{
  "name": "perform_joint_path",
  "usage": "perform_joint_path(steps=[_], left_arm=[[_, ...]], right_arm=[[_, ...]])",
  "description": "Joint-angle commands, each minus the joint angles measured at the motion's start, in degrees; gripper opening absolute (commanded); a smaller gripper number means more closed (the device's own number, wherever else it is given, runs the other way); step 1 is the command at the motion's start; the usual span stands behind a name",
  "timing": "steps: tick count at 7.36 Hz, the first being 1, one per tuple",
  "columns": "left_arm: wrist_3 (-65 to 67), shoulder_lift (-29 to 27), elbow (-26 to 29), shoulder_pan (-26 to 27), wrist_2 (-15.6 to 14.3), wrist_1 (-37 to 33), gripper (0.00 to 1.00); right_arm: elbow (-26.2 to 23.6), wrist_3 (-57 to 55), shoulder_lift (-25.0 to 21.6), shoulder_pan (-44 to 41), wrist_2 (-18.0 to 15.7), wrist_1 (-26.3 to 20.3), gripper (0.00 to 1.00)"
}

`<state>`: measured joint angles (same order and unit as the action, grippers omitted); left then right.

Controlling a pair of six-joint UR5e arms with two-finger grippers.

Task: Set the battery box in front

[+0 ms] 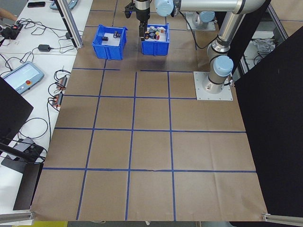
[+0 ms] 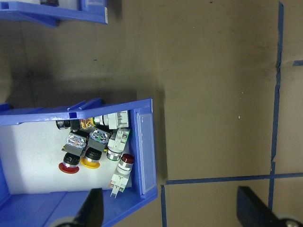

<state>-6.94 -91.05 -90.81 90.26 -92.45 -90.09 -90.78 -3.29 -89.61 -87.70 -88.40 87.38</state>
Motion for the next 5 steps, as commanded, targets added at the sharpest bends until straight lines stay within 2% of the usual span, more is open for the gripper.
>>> perform_joint_path(steps=[1,5], left_arm=[[0.08,-0.01,-0.07,0.00,-0.02,0.00,1.00],[0.00,-0.09,0.02,0.00,-0.28,0.00,1.00]], right_arm=[[0.60,-5.65,1.37,-0.19,2.61,-0.45,1.00],[0.60,-5.06,1.46,-0.19,0.17,0.07,1.00]])
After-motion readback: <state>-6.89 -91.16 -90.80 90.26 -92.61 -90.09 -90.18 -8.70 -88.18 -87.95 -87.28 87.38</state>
